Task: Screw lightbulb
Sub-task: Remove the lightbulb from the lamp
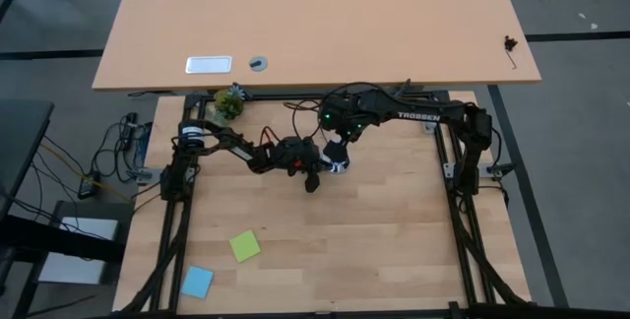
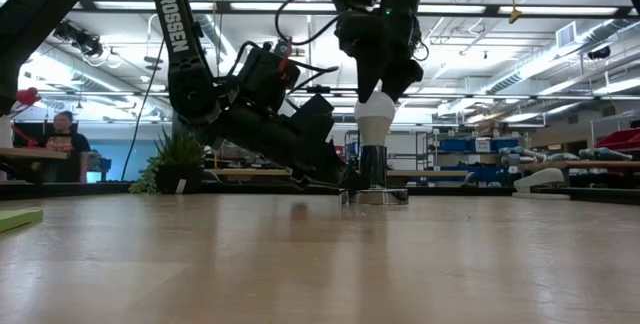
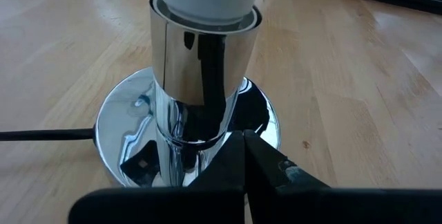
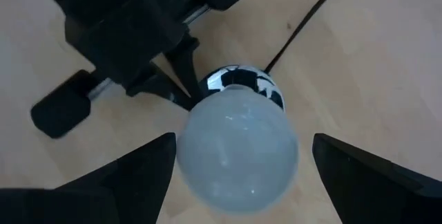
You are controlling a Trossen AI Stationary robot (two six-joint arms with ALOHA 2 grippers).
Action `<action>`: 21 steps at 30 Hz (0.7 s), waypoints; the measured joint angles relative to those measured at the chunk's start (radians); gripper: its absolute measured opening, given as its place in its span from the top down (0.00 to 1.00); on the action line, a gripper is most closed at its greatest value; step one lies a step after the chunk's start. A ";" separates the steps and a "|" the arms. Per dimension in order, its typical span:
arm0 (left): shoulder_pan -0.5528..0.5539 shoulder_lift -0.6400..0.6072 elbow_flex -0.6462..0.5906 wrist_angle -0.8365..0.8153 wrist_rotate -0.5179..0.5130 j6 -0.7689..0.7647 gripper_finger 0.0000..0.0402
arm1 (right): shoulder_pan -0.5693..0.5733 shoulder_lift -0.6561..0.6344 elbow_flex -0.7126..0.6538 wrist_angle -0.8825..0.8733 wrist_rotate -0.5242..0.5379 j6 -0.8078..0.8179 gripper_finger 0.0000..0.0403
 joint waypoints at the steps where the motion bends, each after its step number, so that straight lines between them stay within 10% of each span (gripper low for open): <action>1: 0.000 0.000 0.000 0.000 0.000 0.000 1.00 | 0.000 0.000 -0.007 0.004 -0.001 -0.010 0.14; 21: 0.000 0.000 0.000 0.000 0.000 0.000 1.00 | -0.005 0.000 -0.035 -0.004 -0.011 -0.282 0.30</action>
